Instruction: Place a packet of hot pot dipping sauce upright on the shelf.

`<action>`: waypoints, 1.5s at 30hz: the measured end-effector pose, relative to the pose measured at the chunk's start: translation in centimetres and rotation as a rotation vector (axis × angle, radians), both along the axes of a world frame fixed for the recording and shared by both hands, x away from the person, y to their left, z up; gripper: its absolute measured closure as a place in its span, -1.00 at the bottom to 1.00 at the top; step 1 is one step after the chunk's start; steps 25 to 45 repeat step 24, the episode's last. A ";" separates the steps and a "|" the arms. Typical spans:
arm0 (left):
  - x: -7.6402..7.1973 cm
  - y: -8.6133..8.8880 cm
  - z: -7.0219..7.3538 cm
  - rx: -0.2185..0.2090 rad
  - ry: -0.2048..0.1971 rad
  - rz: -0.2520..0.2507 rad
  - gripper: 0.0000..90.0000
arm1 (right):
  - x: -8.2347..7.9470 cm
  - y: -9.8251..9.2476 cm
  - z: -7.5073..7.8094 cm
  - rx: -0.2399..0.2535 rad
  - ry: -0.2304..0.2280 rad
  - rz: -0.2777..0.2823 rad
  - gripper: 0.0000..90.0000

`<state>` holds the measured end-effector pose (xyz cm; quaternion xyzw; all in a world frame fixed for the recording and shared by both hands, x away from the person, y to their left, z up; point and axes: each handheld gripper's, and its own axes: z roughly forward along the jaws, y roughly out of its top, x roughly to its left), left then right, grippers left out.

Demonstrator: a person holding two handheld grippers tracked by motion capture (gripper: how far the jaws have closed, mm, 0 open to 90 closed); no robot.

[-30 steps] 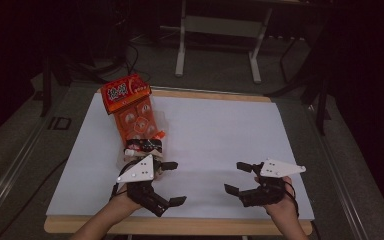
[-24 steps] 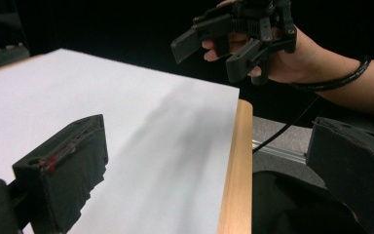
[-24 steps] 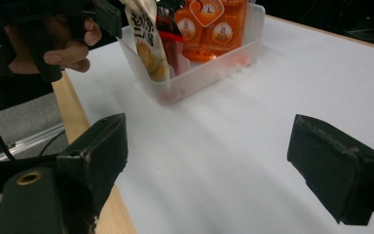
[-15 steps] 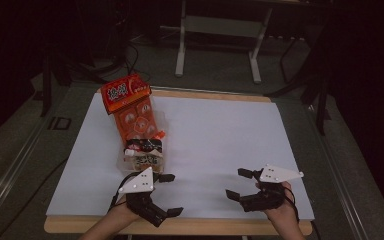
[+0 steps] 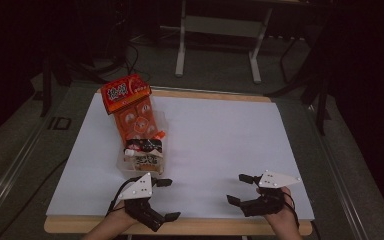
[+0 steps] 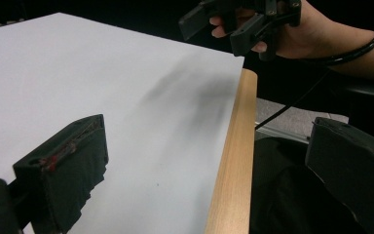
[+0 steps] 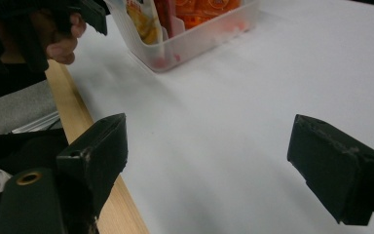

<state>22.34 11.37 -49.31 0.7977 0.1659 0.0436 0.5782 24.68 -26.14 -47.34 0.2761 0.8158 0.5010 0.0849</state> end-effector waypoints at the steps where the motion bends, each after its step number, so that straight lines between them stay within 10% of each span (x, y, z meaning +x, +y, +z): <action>1: 0.0 0.1 -0.1 0.004 -0.008 0.001 -0.95 | -0.1 -0.1 -0.1 0.003 0.007 -0.003 -0.67; 45: 0.1 -0.1 -1.4 0.016 -0.010 0.026 -0.94 | 0.4 -0.7 -1.9 -0.035 -0.010 -0.046 -0.67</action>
